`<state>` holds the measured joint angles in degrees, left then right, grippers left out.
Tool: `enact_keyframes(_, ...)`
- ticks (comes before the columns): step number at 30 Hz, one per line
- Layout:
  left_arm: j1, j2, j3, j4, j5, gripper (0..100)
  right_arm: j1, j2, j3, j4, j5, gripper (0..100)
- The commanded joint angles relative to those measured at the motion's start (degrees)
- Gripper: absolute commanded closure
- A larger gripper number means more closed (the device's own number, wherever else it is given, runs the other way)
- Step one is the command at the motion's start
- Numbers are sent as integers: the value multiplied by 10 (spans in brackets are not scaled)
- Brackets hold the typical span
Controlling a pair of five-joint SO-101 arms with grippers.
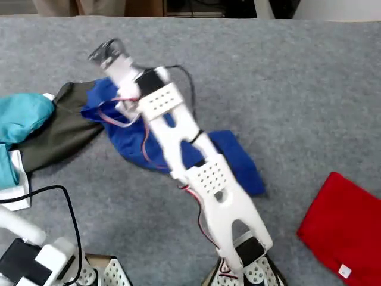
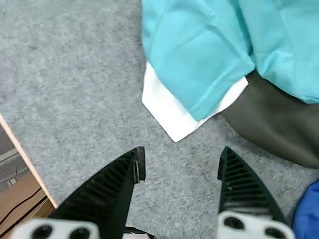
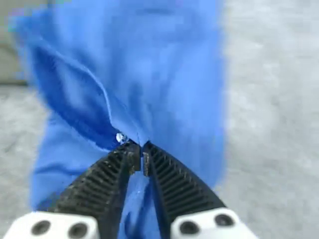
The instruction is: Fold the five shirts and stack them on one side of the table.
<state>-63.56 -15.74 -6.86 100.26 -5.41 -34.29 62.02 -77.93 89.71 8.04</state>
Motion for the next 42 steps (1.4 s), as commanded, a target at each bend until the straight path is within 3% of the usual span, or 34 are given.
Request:
enact_keyframes(1,36,-18,-3,4,0,753,68,-2,-60,25,-2,994)
enact_keyframes(8,185,-21,48,4,-1,753,226,-1,-78,47,2,994)
enact_keyframes(16,451,-22,100,4,2,753,405,0,-75,42,3,994)
enact_keyframes(22,689,-15,77,-1,11,750,491,24,-79,41,1,994)
enact_keyframes(29,880,-14,74,-135,106,750,582,122,-80,-44,-3,994)
enact_keyframes(32,947,-14,95,-191,120,750,630,143,-92,-109,-54,994)
enact_keyframes(35,993,-14,127,-252,120,749,655,148,-130,-121,-117,994)
enact_keyframes(42,1044,82,199,-406,135,749,659,165,-160,-120,-123,994)
